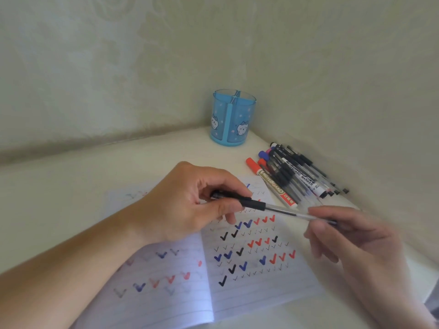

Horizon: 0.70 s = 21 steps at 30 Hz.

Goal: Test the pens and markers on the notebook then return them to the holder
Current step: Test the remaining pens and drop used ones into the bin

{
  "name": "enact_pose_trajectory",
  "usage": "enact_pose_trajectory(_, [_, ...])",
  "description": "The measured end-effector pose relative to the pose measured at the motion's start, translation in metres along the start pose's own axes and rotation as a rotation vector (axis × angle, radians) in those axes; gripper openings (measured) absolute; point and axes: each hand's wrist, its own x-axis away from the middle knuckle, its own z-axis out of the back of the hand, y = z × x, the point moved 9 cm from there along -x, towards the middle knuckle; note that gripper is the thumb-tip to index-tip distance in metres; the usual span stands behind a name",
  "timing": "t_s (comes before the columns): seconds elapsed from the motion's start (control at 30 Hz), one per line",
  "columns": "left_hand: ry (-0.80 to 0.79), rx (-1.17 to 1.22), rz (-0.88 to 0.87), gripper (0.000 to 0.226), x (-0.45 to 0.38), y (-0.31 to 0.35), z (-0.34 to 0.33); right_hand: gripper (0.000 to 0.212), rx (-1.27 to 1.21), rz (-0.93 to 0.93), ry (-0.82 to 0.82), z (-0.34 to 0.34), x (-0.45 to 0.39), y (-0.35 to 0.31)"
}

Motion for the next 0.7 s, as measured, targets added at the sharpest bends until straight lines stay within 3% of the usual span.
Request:
enact_pose_trajectory(0.13, [0.024,0.051,0.041,0.02,0.0,-0.005,0.0,0.046,0.131,0.029,-0.004,-0.005,0.003,-0.004])
enact_pose_trajectory(0.37, [-0.007,-0.015,0.012,0.022,0.001,-0.005,-0.002,0.045,0.266,0.043,0.011,0.001,0.005,0.006])
enact_pose_trajectory(0.5, [0.003,-0.128,-0.039,0.021,0.001,-0.004,-0.002,0.022,0.453,0.119,0.022,0.001,0.004,0.0])
enact_pose_trajectory(0.7, [0.004,-0.307,-0.13,0.045,-0.002,0.004,-0.001,0.005,0.746,0.092,0.139,0.008,-0.001,0.007])
